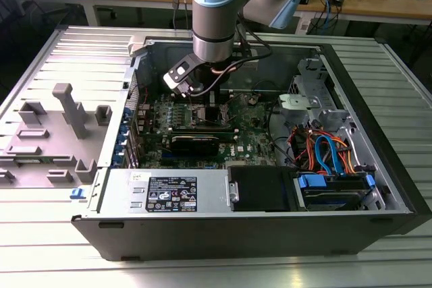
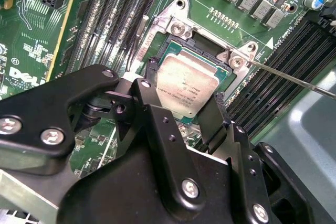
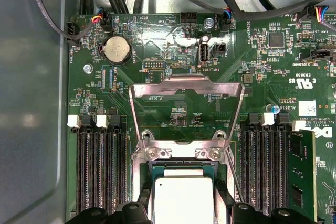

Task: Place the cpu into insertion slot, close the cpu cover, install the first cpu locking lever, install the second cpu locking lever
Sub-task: 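Place the cpu into insertion slot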

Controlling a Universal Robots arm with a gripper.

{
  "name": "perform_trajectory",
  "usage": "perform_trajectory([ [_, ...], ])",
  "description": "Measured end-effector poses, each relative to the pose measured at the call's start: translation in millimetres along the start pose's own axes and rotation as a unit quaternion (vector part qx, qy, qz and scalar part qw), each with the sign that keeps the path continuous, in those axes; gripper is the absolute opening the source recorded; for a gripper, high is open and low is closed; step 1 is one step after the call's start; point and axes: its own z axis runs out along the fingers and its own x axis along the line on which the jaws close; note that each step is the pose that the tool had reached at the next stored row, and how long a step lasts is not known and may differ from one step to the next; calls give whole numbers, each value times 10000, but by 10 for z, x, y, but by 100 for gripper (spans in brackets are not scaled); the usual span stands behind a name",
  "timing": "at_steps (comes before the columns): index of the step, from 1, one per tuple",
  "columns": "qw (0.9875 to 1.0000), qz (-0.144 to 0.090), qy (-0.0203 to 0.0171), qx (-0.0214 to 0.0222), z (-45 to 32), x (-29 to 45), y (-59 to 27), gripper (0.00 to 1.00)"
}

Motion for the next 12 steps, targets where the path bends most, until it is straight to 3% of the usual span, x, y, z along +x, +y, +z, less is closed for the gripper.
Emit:
perform_trajectory([
  [10,10000,0,0,-3,6,1,1,55],
  [11,10000,0,-1,-3,6,1,1,62],
  [12,10000,0,-2,-2,5,0,0,62],
])
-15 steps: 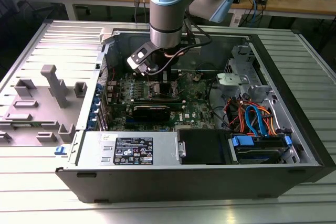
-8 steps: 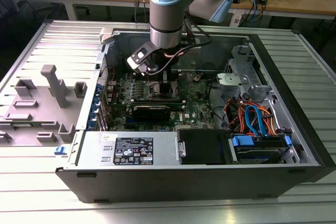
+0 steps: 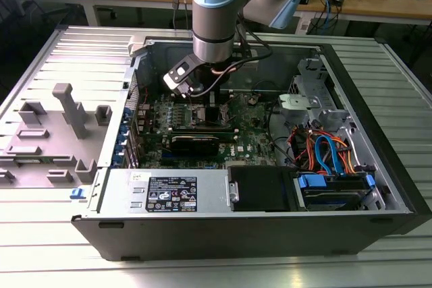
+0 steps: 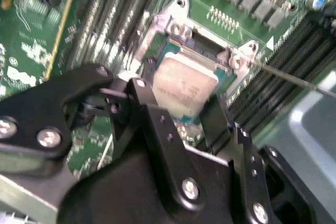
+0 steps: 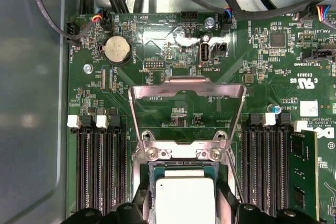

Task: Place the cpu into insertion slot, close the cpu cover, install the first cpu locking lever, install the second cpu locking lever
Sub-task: 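Place the cpu into insertion slot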

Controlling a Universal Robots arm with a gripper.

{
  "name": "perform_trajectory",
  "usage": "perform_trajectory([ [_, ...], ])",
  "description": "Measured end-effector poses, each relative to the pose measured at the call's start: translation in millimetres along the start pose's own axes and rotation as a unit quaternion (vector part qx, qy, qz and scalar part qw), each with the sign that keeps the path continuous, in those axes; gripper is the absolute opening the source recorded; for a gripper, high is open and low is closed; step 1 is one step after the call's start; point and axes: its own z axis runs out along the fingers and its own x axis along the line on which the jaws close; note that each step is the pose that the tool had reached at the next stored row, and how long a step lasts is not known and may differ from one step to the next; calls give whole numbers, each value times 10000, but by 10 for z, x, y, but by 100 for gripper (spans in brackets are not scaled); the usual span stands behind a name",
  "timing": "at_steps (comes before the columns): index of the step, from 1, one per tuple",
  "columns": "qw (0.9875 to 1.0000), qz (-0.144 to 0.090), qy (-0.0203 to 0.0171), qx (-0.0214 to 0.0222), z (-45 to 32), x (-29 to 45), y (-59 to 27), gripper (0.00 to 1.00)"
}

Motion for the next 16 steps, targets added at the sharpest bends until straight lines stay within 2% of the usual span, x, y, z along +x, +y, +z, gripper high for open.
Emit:
perform_trajectory([
  [9,10000,16,-2,1,0,0,20,62],
  [11,10000,16,-6,4,-4,-2,19,60],
  [12,10000,17,-4,2,-2,-1,19,55],
  [16,10000,16,-2,1,-1,-1,21,55],
])
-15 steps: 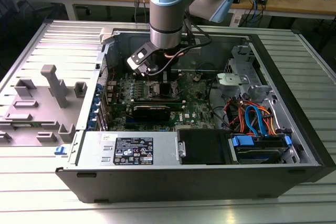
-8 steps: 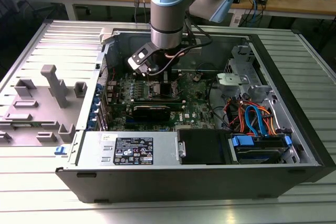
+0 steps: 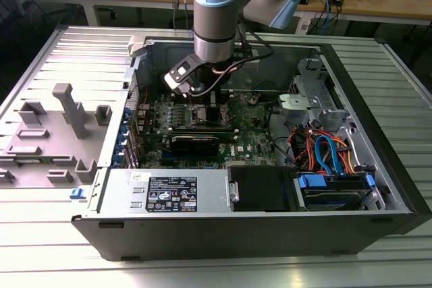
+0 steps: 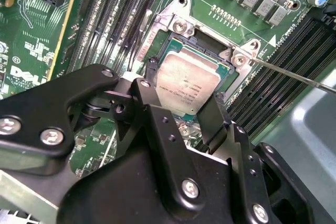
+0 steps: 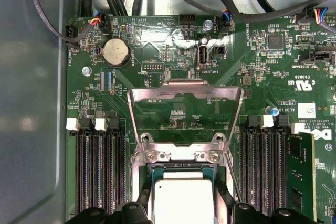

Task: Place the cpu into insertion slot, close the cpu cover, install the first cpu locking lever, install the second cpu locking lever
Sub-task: 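Place the cpu into insertion slot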

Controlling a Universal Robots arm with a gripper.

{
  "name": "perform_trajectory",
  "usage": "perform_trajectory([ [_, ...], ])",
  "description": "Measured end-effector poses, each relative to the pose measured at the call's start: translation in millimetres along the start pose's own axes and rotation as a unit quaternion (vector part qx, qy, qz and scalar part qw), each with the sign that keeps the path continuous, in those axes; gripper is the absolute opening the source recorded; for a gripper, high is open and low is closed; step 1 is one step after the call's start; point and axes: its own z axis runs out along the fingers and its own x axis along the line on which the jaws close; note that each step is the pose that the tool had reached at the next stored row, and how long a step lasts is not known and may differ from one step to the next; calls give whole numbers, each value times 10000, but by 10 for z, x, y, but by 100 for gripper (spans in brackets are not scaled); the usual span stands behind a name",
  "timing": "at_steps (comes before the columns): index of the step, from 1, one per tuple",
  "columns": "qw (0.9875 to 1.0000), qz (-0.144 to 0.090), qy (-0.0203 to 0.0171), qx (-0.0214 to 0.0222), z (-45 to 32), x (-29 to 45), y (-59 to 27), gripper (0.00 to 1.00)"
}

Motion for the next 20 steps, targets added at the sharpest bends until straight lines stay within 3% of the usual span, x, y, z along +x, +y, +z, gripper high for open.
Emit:
perform_trajectory([
  [10,10000,47,0,-1,1,0,23,55],
  [12,10000,46,4,-5,4,2,24,56],
  [13,10000,46,3,-4,4,2,24,63],
  [20,10000,48,-1,0,-6,0,23,63],
])
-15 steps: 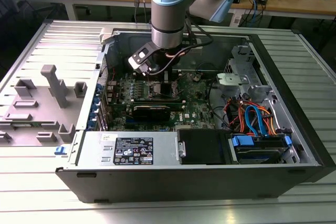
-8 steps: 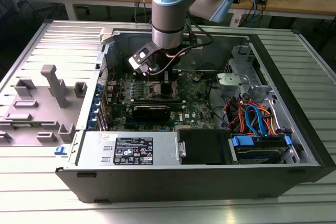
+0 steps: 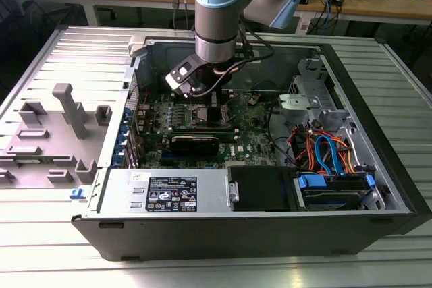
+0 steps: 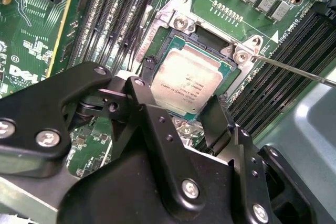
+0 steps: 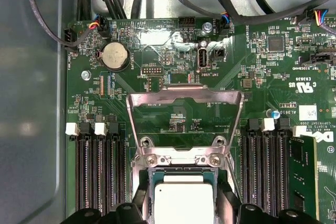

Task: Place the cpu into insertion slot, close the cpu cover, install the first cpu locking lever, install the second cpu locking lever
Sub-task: 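Place the cpu into insertion slot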

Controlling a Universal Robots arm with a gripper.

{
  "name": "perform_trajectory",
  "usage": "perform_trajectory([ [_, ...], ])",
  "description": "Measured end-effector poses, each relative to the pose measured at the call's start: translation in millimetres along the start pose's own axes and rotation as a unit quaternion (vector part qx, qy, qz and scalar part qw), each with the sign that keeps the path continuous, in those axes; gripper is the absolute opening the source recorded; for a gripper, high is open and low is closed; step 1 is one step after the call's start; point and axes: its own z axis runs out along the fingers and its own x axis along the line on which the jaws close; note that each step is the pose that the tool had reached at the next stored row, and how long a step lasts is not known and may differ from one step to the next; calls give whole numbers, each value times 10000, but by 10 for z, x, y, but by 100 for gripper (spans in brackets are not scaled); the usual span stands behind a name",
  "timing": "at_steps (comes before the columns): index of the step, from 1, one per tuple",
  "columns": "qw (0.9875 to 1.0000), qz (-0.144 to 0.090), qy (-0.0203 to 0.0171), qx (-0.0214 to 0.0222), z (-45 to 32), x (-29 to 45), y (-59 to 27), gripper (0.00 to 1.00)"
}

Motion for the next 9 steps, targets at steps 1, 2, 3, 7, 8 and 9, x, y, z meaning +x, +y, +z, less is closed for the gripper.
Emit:
perform_trajectory([
  [1,10000,0,0,0,-5,0,0,63],
  [2,10000,0,0,0,-11,0,0,63],
  [3,10000,0,1,0,-20,0,0,63],
  [7,10000,1,1,2,-78,1,1,63],
  [8,10000,0,0,3,-92,1,1,63],
  [9,10000,0,1,4,-116,1,2,63],
])
